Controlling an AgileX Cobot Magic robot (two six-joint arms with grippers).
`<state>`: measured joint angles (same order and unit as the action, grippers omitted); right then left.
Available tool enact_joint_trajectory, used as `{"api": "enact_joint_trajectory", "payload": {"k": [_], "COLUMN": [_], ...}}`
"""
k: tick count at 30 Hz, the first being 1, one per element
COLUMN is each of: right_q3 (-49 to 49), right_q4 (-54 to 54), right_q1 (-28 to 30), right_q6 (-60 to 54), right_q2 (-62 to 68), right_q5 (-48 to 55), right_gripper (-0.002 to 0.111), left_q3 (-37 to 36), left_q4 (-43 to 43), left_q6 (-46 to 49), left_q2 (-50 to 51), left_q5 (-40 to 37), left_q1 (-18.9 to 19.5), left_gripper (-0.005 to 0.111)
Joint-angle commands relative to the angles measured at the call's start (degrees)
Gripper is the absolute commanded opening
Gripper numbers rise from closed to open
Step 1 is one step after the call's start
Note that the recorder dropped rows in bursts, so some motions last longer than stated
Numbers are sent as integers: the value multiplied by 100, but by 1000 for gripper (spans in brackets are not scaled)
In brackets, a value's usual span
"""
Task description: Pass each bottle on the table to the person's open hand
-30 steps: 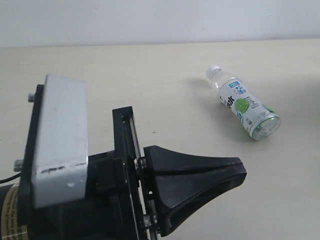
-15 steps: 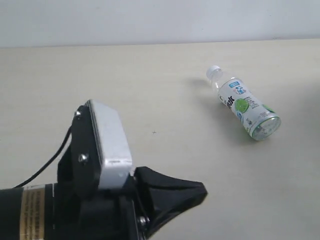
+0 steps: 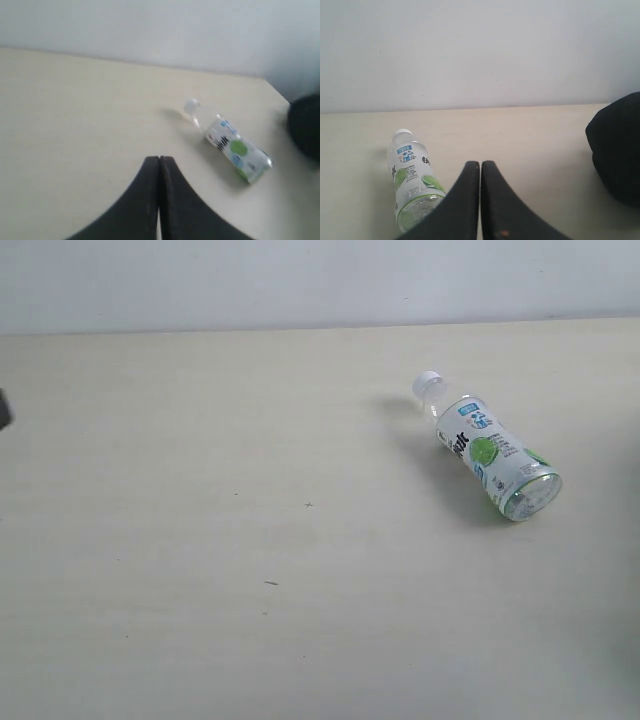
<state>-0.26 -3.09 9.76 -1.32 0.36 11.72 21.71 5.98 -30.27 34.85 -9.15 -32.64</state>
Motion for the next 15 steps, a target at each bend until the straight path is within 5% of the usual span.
{"api": "enact_joint_trajectory", "payload": {"k": [1, 8, 15], "right_q3": [26, 26, 26], "right_q4": [25, 25, 25], "right_q1": [27, 27, 27], "right_q6": [2, 2, 2], "right_q2": [-36, -36, -36], "right_q5": [-22, -22, -22], "right_gripper": [1, 1, 1], "left_q3": [-803, -1990, -2171], "left_q4": [-62, -15, -15], "left_q6": [-195, -170, -170], "left_q2": [-1405, -3485, -3439], "left_q5": [-218, -218, -626], "left_q1": [891, 1682, 1737], "left_gripper": [0, 0, 0]}}
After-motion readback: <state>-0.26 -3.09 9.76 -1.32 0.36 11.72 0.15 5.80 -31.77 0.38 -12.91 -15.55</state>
